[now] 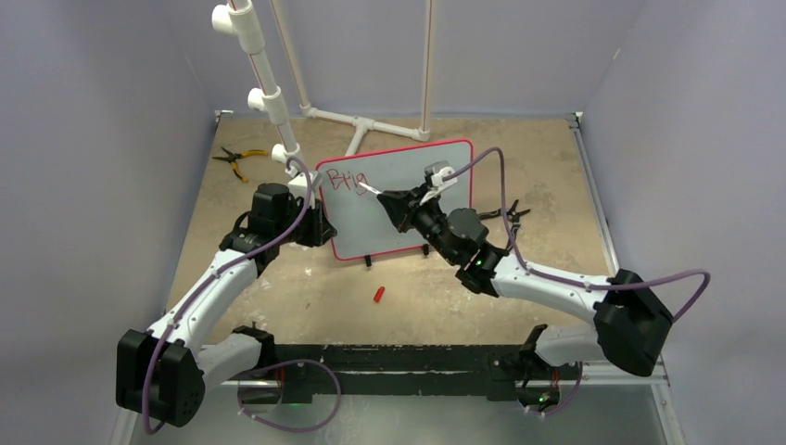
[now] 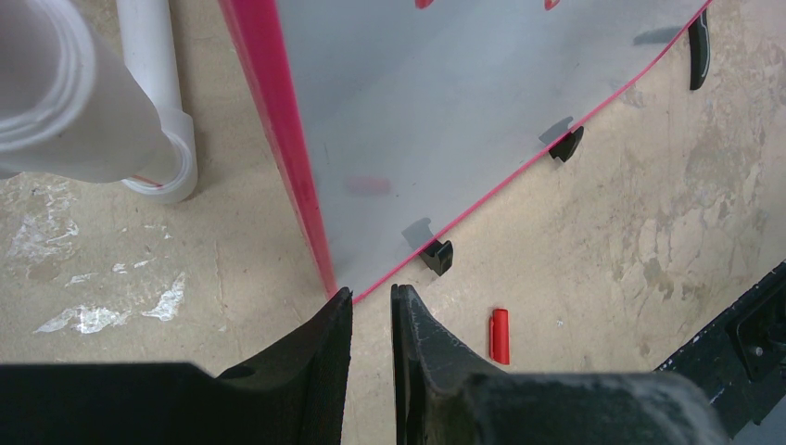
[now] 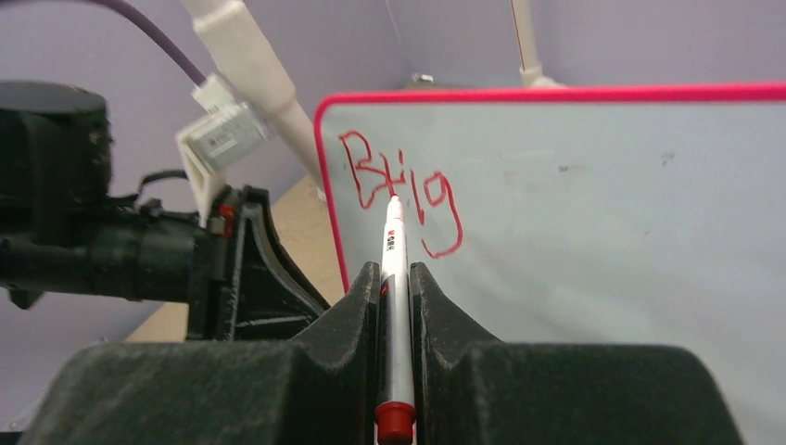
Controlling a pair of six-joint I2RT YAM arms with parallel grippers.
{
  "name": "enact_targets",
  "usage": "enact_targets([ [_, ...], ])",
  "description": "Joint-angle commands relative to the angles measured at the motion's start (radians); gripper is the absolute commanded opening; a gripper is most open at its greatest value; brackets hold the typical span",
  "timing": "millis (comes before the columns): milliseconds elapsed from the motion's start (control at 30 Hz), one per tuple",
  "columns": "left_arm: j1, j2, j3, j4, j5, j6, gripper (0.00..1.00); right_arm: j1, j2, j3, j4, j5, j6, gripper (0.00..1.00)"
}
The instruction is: Write a sentence on the whiteboard
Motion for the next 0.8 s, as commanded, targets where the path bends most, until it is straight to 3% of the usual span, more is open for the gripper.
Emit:
enact_targets([
  [0,0.005,0.000,0.001,0.031,0.003,-0.003,0.20,-0.010,-0.071,0.027,0.001,0.006,-0.003,0.00],
  [767,0.005,0.005,0.001,0.030,-0.001,-0.002,0.21,-0.069,-0.011,0.076,0.038,0.002,-0.038,0.00],
])
